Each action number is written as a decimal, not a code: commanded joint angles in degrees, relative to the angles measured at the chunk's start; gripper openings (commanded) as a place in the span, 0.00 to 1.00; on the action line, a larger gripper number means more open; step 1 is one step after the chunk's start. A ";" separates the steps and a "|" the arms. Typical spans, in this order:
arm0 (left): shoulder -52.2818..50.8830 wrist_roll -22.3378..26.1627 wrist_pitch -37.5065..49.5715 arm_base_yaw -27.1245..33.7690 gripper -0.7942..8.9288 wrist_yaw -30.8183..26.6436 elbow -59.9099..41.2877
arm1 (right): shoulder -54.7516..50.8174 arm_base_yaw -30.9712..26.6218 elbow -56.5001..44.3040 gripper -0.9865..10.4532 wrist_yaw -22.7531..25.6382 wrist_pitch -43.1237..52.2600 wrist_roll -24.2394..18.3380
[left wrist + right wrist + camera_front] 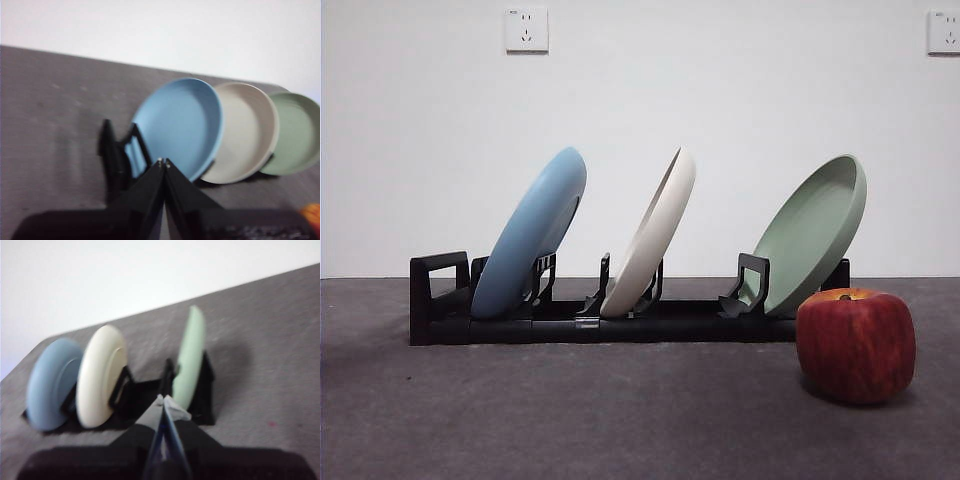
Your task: Take the blue plate from the plate rack,put the plate on the table,take the apple from the table,put the apple in the plate
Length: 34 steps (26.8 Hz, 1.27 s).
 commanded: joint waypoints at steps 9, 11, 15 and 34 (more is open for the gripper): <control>24.26 8.94 -11.80 -1.14 0.08 9.75 17.92 | 20.87 0.04 18.51 0.10 -10.62 -15.82 -11.32; 27.21 9.68 -12.55 -2.01 0.09 9.68 19.87 | 23.71 0.04 20.20 0.15 -11.28 -17.18 -11.67; 31.21 9.97 -12.07 -4.31 0.40 9.49 21.97 | 27.06 0.04 21.07 0.39 -11.67 -17.18 -11.63; 67.36 10.36 -14.56 -21.40 0.46 -8.39 50.99 | 28.17 0.09 21.07 0.39 -11.21 -17.22 -11.41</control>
